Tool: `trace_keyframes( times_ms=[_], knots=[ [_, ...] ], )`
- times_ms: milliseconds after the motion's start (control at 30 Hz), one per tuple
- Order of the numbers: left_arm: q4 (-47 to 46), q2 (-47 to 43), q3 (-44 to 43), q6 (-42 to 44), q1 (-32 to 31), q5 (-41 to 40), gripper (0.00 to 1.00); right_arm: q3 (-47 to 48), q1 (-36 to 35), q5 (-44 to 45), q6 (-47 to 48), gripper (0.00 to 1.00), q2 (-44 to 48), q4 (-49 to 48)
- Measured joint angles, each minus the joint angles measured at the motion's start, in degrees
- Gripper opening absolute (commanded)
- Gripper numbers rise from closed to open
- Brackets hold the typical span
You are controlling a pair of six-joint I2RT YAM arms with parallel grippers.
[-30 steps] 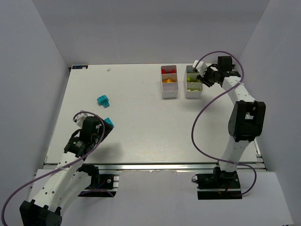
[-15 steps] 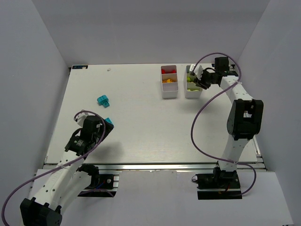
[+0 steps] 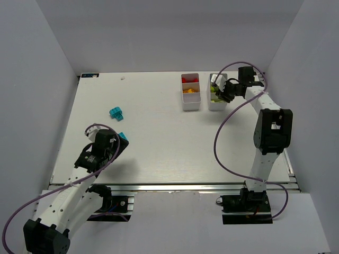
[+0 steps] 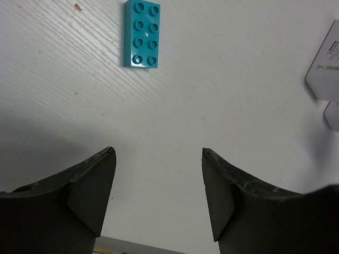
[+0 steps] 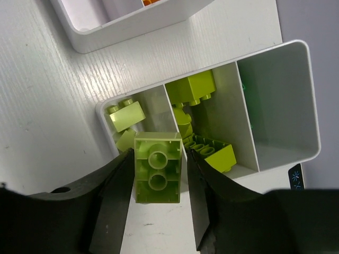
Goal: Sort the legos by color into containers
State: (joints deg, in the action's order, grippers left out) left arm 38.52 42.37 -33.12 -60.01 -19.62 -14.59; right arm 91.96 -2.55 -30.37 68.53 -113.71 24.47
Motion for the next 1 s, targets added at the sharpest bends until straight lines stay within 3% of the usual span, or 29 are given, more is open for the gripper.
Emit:
trace_keyframes(
  times_ms=[167, 333, 467, 600, 700, 733, 767, 833, 900, 933, 1000],
  knots=[
    [0.0, 0.8, 0.0, 0.0, 0.0, 0.0, 0.75, -1.3, -0.2, 0.2, -0.5, 0.74, -0.3, -0.9],
    [0.0, 1.7, -0.4, 0.4, 0.0, 0.0, 0.75, -4.1, -0.2, 0.1, -0.5, 0.88, -0.1, -2.2],
    [0.0, 3.6, -1.7, 1.1, 0.0, 0.0, 0.76, -5.8, -0.2, -0.1, -2.3, 0.89, 2.1, -3.1],
    [0.6, 7.9, -4.5, 3.1, 0.0, -0.3, 0.81, -11.5, -0.2, -1.1, -8.2, 0.89, 10.7, -8.9],
    [2.3, 14.2, -8.4, 5.2, 0.1, -1.2, 0.84, -14.3, -0.2, -5.6, -12.2, 0.63, 18.2, -10.3],
    [3.3, 17.1, -10.3, 6.3, 0.2, -1.5, 0.84, -13.7, -0.2, -8.3, -12.6, 0.50, 19.7, -8.9],
    [4.0, 20.3, -12.4, 7.3, 0.4, -1.9, 0.85, -12.7, -0.2, -11.1, -12.9, 0.23, 20.7, -7.3],
    [5.3, 26.5, -16.3, 9.7, 1.1, -2.5, 0.86, -11.1, -0.4, -16.1, -14.6, 0.03, 21.5, -4.3],
    [6.3, 31.7, -19.9, 12.2, 2.5, -2.7, 0.86, -11.3, -0.9, -19.8, -17.3, 0.05, 22.0, -2.2],
    [6.6, 33.8, -21.4, 13.5, 3.3, -2.8, 0.86, -12.2, -1.1, -20.9, -19.0, 0.18, 22.3, -2.1],
    [7.0, 37.3, -24.1, 15.8, 4.9, -3.0, 0.86, -15.7, -1.6, -22.7, -22.0, 0.29, 23.8, -1.9]
  ],
)
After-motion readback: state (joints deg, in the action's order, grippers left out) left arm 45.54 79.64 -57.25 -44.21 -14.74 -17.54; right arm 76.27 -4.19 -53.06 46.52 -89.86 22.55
